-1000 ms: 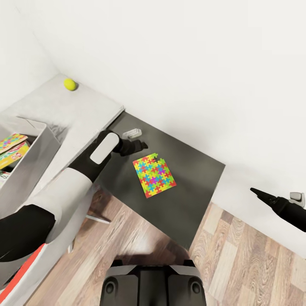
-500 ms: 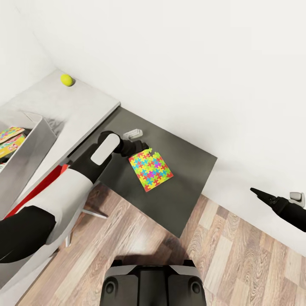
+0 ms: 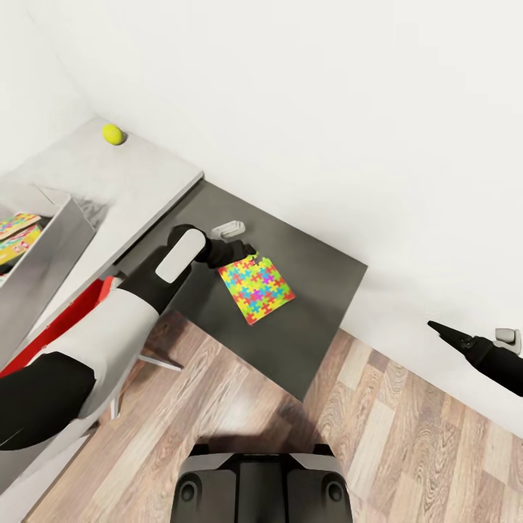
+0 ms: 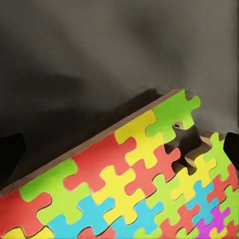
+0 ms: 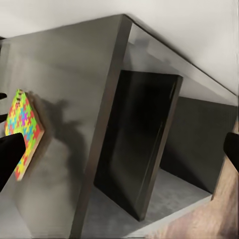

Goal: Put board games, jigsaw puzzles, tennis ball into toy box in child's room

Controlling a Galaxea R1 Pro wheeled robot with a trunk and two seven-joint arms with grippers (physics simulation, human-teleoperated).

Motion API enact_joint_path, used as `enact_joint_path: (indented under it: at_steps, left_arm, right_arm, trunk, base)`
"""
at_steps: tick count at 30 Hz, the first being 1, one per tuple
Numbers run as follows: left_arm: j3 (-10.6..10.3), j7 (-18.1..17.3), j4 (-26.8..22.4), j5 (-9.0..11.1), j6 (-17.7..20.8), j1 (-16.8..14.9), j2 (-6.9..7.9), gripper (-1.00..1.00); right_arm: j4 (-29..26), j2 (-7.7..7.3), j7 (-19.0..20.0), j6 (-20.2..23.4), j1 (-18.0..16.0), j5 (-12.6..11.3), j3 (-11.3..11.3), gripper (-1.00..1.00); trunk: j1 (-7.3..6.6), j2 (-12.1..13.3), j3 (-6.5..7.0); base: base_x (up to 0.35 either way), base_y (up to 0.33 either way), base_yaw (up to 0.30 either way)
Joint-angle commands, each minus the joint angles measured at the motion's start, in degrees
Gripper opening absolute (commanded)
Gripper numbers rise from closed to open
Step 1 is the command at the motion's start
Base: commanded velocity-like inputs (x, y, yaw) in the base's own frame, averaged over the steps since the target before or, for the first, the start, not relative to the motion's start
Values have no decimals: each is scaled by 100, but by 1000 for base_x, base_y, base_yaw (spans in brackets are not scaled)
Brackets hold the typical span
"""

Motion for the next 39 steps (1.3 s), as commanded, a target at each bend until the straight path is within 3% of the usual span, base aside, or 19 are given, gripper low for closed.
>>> enact_joint_path:
  at_steps: [1, 15, 27, 39]
  left_arm:
    - [-24, 61, 419, 103, 7, -1, 1, 100]
    - [-69, 52, 417, 50, 11, 0, -8, 100]
    - [-72, 27, 411, 45, 10, 0, -9, 100]
    - [-72, 10, 410, 38, 4, 0, -9, 100]
  right_arm:
    - [0, 0, 17, 35, -4, 5, -8, 100]
    - [0, 0, 17, 35, 3, 5, -8, 100]
    - [0, 0, 17, 35, 4, 5, -9, 100]
    - [0, 0, 15, 35, 5, 5, -11, 100]
  trunk:
    - [4, -7, -8]
    - [4, -7, -8]
    - [4, -7, -8]
    - [4, -7, -8]
  base:
    - [-147, -128, 0]
    - [-168, -153, 0]
    - [-27, -25, -8]
    - [-3, -3, -133]
